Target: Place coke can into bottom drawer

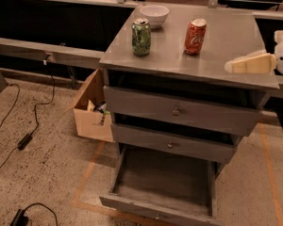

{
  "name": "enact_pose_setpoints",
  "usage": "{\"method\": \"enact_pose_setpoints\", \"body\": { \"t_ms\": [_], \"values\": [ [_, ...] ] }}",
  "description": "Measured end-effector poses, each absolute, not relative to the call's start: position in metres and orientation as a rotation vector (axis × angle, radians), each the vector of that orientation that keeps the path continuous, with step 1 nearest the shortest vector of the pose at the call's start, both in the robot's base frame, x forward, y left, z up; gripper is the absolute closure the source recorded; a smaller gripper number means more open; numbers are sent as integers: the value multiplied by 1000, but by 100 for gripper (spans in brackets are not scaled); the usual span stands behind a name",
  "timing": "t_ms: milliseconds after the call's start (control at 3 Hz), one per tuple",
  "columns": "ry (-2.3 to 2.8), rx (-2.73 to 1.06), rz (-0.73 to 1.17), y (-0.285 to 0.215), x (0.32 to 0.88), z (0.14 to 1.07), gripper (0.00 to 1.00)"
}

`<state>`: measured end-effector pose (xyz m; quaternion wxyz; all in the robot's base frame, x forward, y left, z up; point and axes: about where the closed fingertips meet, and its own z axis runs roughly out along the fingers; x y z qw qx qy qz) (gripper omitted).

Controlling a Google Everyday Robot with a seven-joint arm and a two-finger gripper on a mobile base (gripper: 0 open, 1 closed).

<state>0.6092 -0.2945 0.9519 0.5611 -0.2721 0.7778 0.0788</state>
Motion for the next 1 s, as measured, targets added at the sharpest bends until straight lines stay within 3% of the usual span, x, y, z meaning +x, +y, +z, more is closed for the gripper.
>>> {"method": "enact_pose_setpoints", "body": {
  "t_ms": [333, 1000],
  "values": [
    [1784, -593, 143, -288, 636, 935, 0],
    [1735, -520, 260, -264, 677, 906, 0]
  ]
}}
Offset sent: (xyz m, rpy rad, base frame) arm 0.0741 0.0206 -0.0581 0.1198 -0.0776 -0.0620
